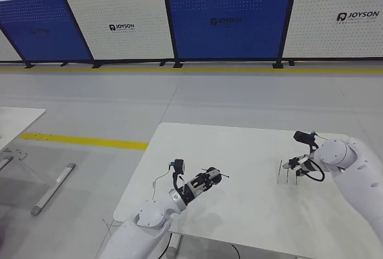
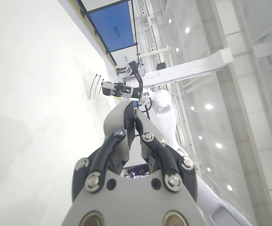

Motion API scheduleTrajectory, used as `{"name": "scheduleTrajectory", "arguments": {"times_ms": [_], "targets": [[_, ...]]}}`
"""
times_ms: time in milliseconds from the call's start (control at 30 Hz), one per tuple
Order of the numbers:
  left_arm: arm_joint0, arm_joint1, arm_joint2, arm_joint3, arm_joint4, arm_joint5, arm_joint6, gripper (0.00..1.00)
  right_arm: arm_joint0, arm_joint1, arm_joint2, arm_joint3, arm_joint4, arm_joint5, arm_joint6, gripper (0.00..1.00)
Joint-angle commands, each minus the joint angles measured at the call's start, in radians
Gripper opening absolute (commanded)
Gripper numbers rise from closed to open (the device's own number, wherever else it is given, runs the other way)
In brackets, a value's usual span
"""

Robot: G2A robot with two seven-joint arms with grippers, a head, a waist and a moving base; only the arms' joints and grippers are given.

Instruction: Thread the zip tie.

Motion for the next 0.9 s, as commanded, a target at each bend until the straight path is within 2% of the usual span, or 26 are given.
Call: {"name": "scheduleTrajectory", "arguments": {"times_ms": [0,167,867], "targets": [[0.000,0.000,0.000,0.000,0.000,0.000,0.000,0.00,0.009,-0.010,-0.009,0.022,0.000,0.000,0.002,0.35],[0.000,0.000,0.000,0.000,0.000,0.000,0.000,0.00,0.036,-0.037,-0.027,0.083,0.004,-0.004,0.006,0.31],[0.000,0.000,0.000,0.000,0.000,0.000,0.000,0.00,0.122,-0.155,-0.091,0.320,0.006,-0.040,0.012,0.29]]}}
